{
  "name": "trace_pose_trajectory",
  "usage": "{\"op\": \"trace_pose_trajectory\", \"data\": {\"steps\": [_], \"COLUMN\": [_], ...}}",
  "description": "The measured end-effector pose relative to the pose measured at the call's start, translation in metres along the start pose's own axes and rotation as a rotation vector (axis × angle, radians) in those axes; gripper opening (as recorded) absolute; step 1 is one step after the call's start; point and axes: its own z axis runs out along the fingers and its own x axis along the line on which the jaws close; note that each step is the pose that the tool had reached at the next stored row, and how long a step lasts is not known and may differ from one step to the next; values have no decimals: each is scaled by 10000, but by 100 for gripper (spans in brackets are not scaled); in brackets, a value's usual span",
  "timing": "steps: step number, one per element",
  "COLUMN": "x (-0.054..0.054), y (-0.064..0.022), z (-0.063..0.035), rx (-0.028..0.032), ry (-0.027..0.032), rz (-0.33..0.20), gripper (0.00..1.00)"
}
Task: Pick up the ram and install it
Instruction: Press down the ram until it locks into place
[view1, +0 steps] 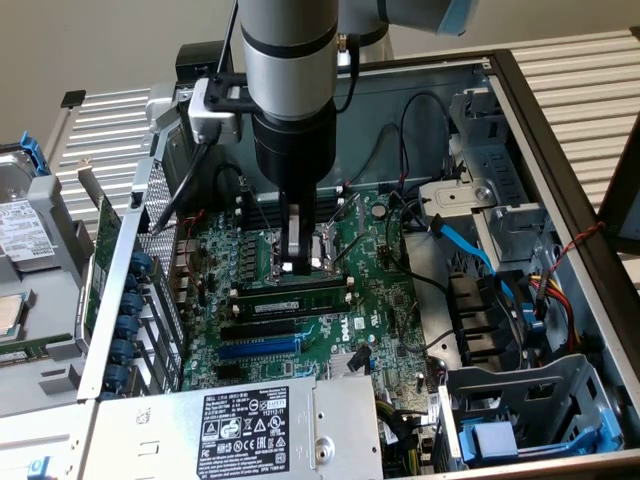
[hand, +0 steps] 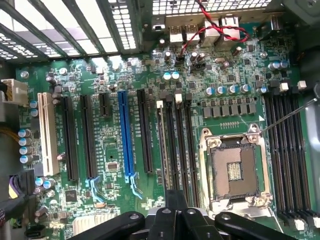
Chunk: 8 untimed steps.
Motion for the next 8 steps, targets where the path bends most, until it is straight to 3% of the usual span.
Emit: {"op": "trace_pose_trajectory", "data": {"steps": [8], "x": [0], "y": [0], "z": [6], "rx": [60], "ry": [-60], "rz": [1337], "gripper": [11]}}
